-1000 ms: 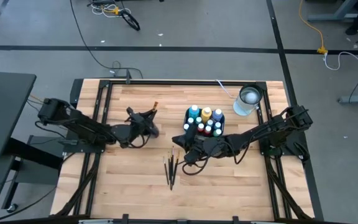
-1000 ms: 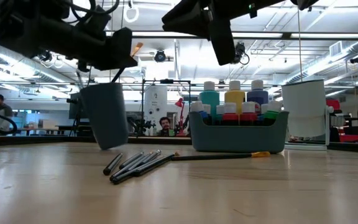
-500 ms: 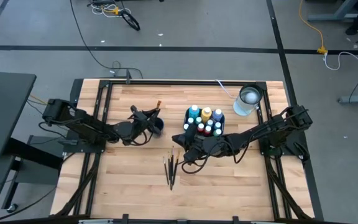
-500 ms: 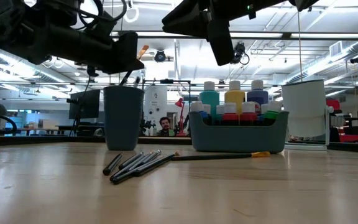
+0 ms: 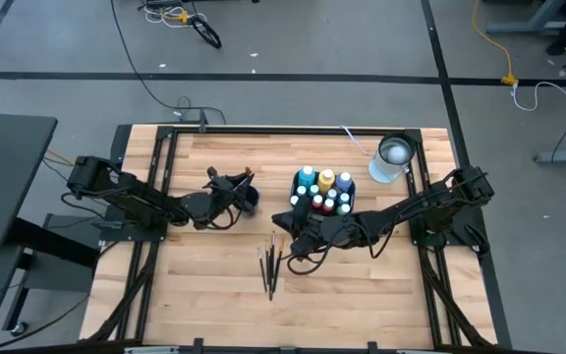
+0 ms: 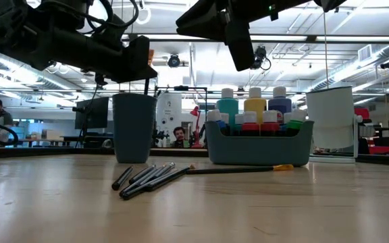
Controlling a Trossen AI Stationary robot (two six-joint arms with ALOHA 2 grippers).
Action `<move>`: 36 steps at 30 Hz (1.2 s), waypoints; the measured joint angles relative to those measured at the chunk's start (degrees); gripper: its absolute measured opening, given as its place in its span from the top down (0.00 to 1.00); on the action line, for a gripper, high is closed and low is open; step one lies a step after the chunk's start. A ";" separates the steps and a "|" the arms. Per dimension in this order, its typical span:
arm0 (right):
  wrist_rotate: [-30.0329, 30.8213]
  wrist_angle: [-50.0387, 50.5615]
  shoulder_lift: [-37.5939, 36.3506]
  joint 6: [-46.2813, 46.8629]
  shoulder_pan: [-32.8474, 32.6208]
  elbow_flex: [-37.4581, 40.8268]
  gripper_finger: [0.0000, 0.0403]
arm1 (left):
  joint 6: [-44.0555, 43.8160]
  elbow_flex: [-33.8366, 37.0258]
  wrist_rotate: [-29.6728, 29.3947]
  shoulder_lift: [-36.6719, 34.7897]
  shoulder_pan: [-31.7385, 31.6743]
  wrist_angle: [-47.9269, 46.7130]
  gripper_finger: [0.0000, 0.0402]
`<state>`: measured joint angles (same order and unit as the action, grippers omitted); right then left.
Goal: Pick & Place Paint Supplies
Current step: Put the gold paintbrush into the blue cup
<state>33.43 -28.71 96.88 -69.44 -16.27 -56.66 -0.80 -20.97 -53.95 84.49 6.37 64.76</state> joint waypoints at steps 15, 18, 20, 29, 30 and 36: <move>-0.05 0.00 0.00 3.43 0.00 -0.02 0.81 | -1.45 0.00 0.23 0.00 0.00 -2.95 0.78; -0.07 0.00 0.00 3.42 0.00 -0.02 0.81 | -1.54 0.00 0.22 -0.02 0.00 -2.92 0.73; -0.07 0.00 0.00 3.42 0.00 -0.02 0.81 | -1.50 0.00 0.25 -0.02 0.00 -2.66 0.70; -8.92 0.00 0.00 3.42 0.04 -0.04 0.81 | 4.69 -4.16 4.35 -1.20 1.86 2.57 0.65; -11.25 0.00 0.00 3.42 0.04 -0.04 0.81 | 6.33 -5.00 4.77 -1.31 2.56 2.35 0.66; -18.51 -0.09 0.02 10.43 0.00 -0.04 0.81 | 13.68 -11.94 6.18 -1.70 7.97 -2.06 0.68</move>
<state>14.92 -28.80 96.90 -59.01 -16.27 -56.71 12.88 -32.92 -47.78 82.78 14.34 62.70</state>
